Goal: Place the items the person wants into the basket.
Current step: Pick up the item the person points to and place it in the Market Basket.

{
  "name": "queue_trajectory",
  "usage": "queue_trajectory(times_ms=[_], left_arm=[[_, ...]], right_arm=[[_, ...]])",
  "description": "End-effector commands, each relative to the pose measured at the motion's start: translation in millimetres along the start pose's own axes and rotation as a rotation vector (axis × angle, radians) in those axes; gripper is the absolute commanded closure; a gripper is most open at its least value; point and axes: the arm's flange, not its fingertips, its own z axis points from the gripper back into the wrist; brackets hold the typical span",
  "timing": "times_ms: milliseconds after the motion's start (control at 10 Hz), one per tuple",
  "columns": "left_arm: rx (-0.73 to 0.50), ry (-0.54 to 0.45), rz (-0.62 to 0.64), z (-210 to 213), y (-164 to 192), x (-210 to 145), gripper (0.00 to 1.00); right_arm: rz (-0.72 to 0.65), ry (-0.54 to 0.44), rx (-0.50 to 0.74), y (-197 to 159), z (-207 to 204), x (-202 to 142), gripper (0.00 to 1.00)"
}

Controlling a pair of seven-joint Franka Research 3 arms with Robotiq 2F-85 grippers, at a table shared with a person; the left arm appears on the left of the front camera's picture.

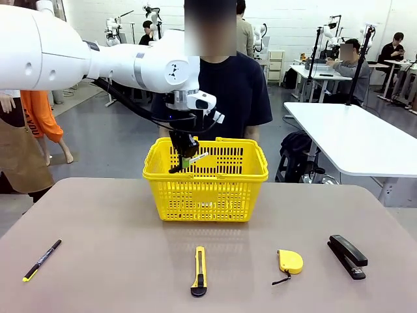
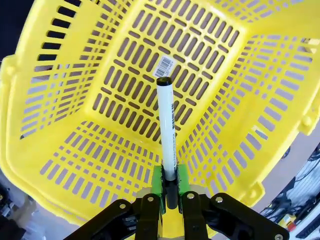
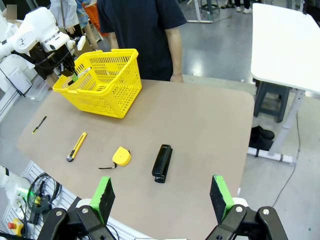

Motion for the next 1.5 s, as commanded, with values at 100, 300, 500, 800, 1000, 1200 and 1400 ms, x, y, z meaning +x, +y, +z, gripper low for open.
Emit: queue_trajectory(times_ms=[100, 300, 500, 800, 1000, 1200, 1400], left_arm=[[-0.012, 0.052, -0.042, -10.6, 7.3, 9.7, 0.87], [-0.009, 0.065, -0.049, -15.5, 6.5, 10.3, 0.27], [-0.008, 0.065, -0.053, -15.5, 6.9, 9.1, 0.0], [-0.011, 0.064, -0.054, -15.9, 7.0, 8.0, 0.0], [-0.013, 0.066, -0.053, -15.4, 7.6, 7.8, 0.0], [-0.007, 0.066, -0.044, -15.7, 8.1, 7.7, 0.0], [-0.006, 0.063, -0.042, -15.6, 7.5, 6.8, 0.0]], right_arm=[[0.0, 0.0, 0.002, -0.8, -2.3, -0.8, 0.0], [0.0, 0.0, 0.002, -0.8, -2.3, -0.8, 0.0], [0.0, 0.0, 0.002, -0.8, -2.3, -0.8, 0.0], [0.0, 0.0, 0.002, -0.8, -2.3, -0.8, 0.0], [0.0, 0.0, 0.002, -0.8, -2.3, -0.8, 0.0], [0.0, 0.0, 0.002, -0.8, -2.3, -0.8, 0.0], [0.0, 0.0, 0.002, -0.8, -2.3, -0.8, 0.0]])
